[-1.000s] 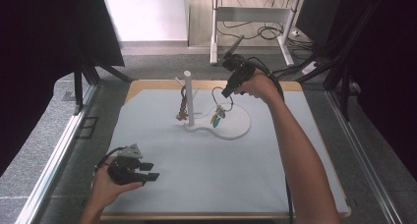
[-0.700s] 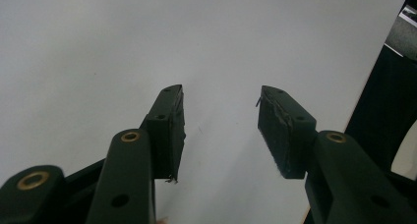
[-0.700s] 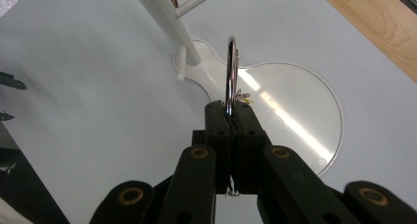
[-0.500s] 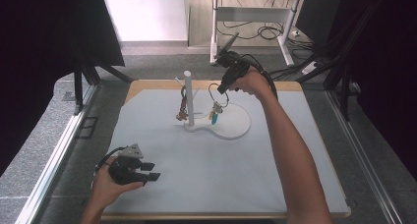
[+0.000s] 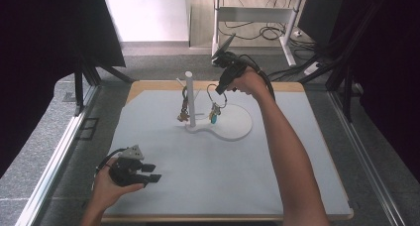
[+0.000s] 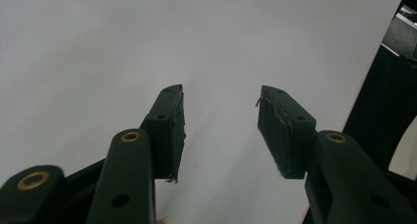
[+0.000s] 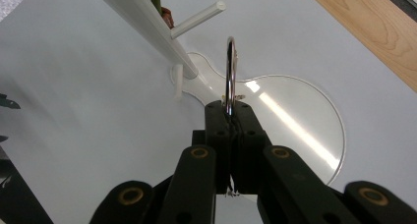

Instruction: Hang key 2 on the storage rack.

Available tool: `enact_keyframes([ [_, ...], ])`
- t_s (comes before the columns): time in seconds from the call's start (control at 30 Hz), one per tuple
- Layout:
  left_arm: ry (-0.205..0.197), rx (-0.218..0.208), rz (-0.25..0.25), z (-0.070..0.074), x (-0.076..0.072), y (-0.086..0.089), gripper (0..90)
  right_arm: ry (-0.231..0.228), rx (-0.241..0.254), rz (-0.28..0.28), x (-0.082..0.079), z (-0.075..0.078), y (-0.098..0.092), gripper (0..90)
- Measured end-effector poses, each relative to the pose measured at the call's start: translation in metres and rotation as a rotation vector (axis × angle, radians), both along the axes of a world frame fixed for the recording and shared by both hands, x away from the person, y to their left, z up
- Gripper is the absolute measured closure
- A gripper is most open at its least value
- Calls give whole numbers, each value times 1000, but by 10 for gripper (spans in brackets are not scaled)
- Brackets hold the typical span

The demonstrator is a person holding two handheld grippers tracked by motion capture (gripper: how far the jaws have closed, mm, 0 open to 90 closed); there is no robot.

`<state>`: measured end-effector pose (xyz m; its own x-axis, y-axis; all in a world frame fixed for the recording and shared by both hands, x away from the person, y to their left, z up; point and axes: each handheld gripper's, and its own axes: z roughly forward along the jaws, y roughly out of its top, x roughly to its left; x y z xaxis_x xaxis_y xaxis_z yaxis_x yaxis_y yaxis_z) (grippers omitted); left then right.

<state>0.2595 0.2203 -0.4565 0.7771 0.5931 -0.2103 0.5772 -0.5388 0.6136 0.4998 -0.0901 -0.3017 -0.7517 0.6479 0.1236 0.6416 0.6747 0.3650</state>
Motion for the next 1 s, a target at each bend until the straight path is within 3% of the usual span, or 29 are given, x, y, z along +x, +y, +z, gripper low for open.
enact_keyframes([
  [1.0,-6,-8,0,2,-1,3,532,-18,-16,-13,18,-7,25,879],
])
